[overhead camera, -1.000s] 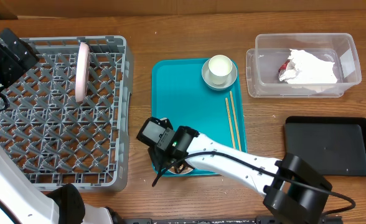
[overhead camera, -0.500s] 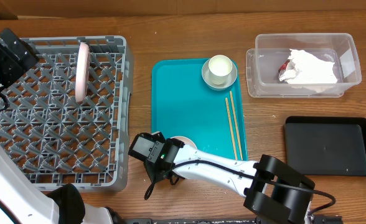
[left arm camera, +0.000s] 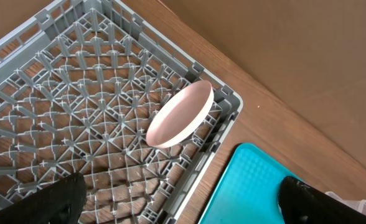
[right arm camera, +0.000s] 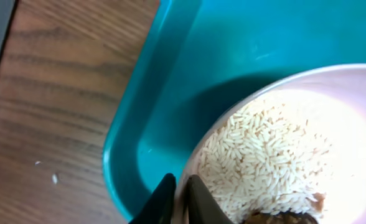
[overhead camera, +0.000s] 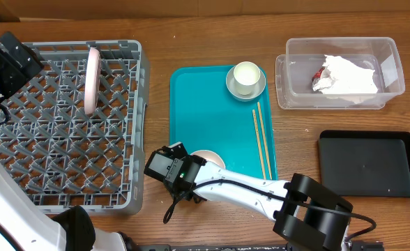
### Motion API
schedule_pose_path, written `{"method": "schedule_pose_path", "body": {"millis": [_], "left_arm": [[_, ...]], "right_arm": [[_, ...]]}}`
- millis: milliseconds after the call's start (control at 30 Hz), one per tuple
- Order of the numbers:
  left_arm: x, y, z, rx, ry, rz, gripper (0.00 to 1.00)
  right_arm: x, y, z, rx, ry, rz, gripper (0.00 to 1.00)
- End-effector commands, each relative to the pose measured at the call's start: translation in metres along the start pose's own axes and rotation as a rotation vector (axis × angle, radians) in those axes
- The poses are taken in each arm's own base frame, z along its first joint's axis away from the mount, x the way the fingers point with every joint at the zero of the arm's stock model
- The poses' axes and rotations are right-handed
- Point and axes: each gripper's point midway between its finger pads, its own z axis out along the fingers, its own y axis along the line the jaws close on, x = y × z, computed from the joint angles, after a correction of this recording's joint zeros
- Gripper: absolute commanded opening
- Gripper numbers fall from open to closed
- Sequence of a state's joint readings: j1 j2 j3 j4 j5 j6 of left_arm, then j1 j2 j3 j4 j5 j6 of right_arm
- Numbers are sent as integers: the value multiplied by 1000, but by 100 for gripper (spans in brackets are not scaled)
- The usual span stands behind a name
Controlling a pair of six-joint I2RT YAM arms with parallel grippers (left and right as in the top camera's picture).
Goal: Sort waste into correct bins and load items into the dishwasher
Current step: 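Grasp the small bowl's rim with the right gripper and lift, then carry the bowl right over the black tray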
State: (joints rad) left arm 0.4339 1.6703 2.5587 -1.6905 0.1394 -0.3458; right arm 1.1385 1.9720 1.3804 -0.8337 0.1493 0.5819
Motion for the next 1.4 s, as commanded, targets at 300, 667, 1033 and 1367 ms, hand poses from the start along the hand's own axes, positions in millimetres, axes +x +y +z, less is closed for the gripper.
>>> {"method": "schedule_pose_path", "body": {"millis": [300, 667, 1033, 1367], "left_arm": [[0, 0, 3, 5, 10, -21, 100], [0, 0, 3, 4, 10, -21, 100], [0, 0, 3, 4, 10, -21, 100], [0, 0, 3, 4, 10, -21, 100]], "right_arm": [[-33, -32, -9, 125, -111, -5, 4], [-43, -72, -22, 247, -106, 121, 4], [-87, -142, -85, 282, -128, 503, 4], [-75, -267, -123, 216, -31, 887, 4]]}}
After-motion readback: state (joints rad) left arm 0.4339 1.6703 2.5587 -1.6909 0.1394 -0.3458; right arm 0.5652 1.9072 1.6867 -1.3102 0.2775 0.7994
